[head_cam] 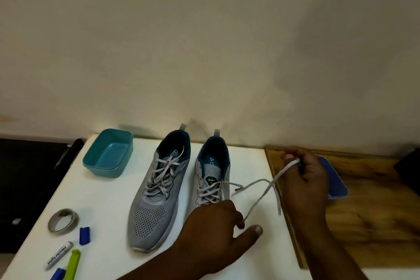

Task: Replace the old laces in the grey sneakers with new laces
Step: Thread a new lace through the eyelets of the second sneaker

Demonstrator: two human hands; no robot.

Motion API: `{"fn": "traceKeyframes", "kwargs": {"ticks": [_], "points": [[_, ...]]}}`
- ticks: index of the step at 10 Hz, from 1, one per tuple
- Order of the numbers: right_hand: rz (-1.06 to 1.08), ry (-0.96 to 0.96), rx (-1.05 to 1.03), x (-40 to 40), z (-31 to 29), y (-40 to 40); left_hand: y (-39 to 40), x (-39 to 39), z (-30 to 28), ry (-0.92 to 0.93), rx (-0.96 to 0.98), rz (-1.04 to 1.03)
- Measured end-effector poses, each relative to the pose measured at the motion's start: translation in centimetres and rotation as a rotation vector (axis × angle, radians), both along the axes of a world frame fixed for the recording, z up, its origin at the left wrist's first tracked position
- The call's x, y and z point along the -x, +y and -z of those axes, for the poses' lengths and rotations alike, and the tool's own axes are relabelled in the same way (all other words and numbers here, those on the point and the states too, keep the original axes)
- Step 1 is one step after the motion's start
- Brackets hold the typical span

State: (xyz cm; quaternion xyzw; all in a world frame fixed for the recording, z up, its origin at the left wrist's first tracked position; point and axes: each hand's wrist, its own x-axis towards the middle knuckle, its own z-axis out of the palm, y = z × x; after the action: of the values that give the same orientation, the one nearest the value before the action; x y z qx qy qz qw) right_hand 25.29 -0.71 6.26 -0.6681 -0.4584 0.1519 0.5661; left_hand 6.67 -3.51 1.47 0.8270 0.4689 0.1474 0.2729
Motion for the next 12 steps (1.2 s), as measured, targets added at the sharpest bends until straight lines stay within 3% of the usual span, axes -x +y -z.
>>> {"fn": "traceKeyframes", "kwargs": {"ticks": [1, 2, 3, 4, 5, 6, 8, 9, 10, 11, 12], "points": [[-0.247, 0.036, -0.105, 2.4, -0.4, -0.6, 0.3, 0.4, -0.9, -0.417, 0.311, -0.136], [-0.756, 0.013, -0.071, 4.3, -0.4, -1.5, 2.2, 0.8, -3.1, -0.918, 0.751, -0.327], [-0.967, -0.146, 0.093, 4.7, -0.1, -1.9, 3.1, 1.5, -4.4, -1.128, 0.788, -0.487], [-0.995, -0.225, 0.286, 4.6, 0.5, -2.0, 2.8, 2.3, -4.6, -1.369, 0.801, -0.773], [-0.99, -0.232, 0.355, 4.7, 0.5, -2.0, 2.2, 2.5, -4.2, -1.51, 0.909, -0.861], [-0.991, -0.216, 0.422, 5.0, 0.7, -2.0, 1.8, 1.9, -3.5, -1.484, 0.899, -0.922], [-0.522, -0.121, 0.288, 7.2, 1.4, -1.8, 0.8, -0.1, -0.4, -1.443, 0.888, -0.781], [-0.526, -0.17, 0.299, 8.1, 2.6, -1.9, 2.0, 0.4, 1.1, -1.394, 0.776, -0.902], [-0.533, 0.012, 0.392, 8.8, 3.6, -1.9, 2.9, -1.1, -0.2, -1.962, 1.267, -0.806], [-0.479, 0.164, 0.373, 8.8, 3.6, -1.9, 2.4, -0.7, 0.5, -0.894, 0.435, -1.042], [-0.288, 0.097, 0.16, 7.9, 3.4, -1.1, 2.0, 0.6, -0.4, -0.701, 0.18, -0.757]]}}
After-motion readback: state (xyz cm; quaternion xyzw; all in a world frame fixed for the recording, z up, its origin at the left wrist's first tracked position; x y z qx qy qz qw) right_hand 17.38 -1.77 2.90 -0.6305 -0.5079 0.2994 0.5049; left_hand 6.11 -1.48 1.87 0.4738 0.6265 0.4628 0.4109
